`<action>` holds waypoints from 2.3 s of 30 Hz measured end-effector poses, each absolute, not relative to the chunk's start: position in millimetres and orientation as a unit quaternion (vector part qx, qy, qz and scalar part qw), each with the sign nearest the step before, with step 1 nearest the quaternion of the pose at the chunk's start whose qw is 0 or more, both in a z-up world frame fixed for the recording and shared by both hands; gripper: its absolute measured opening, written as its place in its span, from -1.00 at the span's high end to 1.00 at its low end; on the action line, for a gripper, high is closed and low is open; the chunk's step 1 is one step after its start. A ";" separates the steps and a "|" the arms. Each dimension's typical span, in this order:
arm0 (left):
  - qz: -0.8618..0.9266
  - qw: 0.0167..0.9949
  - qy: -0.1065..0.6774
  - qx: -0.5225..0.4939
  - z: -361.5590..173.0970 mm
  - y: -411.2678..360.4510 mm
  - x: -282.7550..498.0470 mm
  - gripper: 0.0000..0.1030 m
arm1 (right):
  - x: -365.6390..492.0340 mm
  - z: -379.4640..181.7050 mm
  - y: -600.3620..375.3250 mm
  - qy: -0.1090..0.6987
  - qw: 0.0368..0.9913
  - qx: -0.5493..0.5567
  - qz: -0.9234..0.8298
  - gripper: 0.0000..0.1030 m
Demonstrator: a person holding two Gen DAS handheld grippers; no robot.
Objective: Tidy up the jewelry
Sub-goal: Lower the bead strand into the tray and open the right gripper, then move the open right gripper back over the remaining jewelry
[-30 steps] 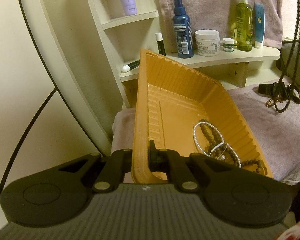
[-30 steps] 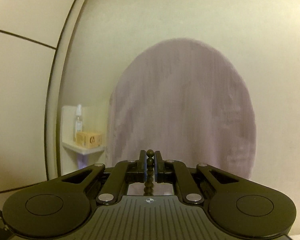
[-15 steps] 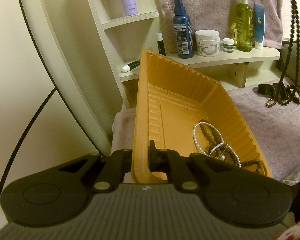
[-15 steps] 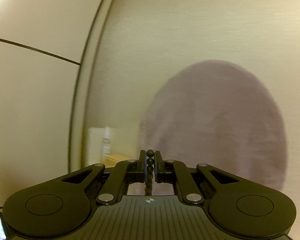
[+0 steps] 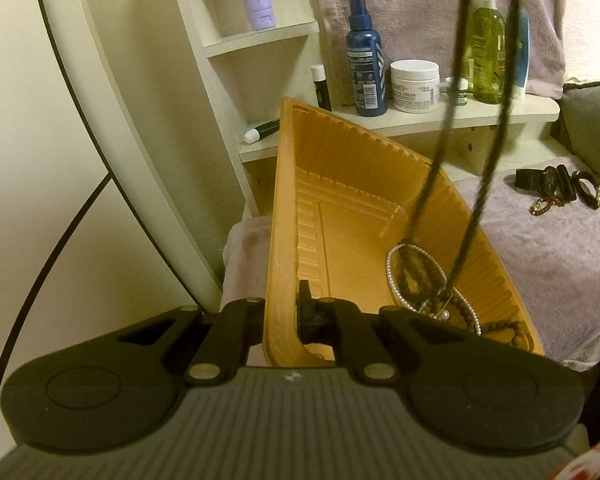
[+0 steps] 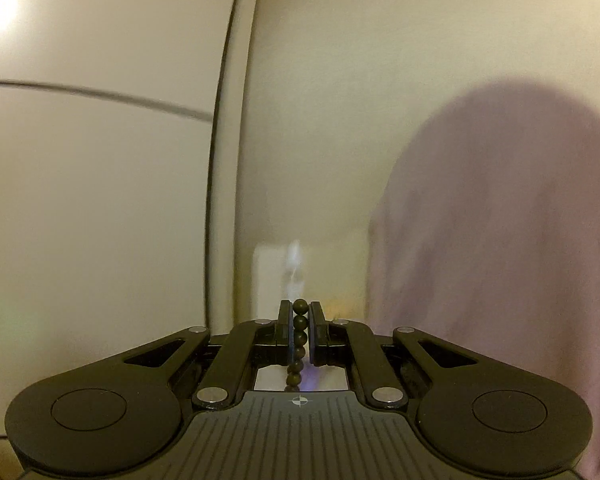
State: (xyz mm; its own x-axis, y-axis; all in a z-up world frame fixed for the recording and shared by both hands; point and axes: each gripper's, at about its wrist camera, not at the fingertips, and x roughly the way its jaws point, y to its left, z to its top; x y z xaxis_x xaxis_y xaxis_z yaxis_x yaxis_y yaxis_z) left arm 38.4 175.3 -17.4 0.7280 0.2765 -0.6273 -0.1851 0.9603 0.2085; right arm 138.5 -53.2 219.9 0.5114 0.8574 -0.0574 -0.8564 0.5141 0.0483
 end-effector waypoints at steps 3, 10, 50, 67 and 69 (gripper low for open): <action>0.123 0.927 0.348 0.065 -17.7 176.2 38.3 0.92 | 148.4 182.0 -37.6 0.096 0.858 0.011 0.504 0.87; 0.123 0.927 0.348 0.063 -17.6 177.5 37.8 0.92 | 163.6 95.1 -1.1 0.231 0.824 -0.002 0.517 0.87; 0.123 0.927 0.349 0.061 -17.9 178.5 37.2 0.91 | 175.1 -28.7 -139.7 0.354 0.889 0.017 0.292 0.01; 0.123 0.927 0.349 0.064 -17.9 178.8 37.1 0.91 | 170.4 -70.1 -170.4 0.359 0.907 0.018 0.221 0.01; 0.123 0.927 0.349 0.065 -18.3 178.2 37.0 0.91 | 176.1 -71.3 -164.4 0.354 0.908 0.017 0.223 0.01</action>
State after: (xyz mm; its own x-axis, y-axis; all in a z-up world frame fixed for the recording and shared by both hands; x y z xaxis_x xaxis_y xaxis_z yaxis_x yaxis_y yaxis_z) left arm 37.0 178.2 -18.3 0.7267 0.2731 -0.6304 -0.1829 0.9614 0.2056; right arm 176.1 -164.4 -71.3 0.6500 0.4167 -0.6355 -0.3925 0.9001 0.1888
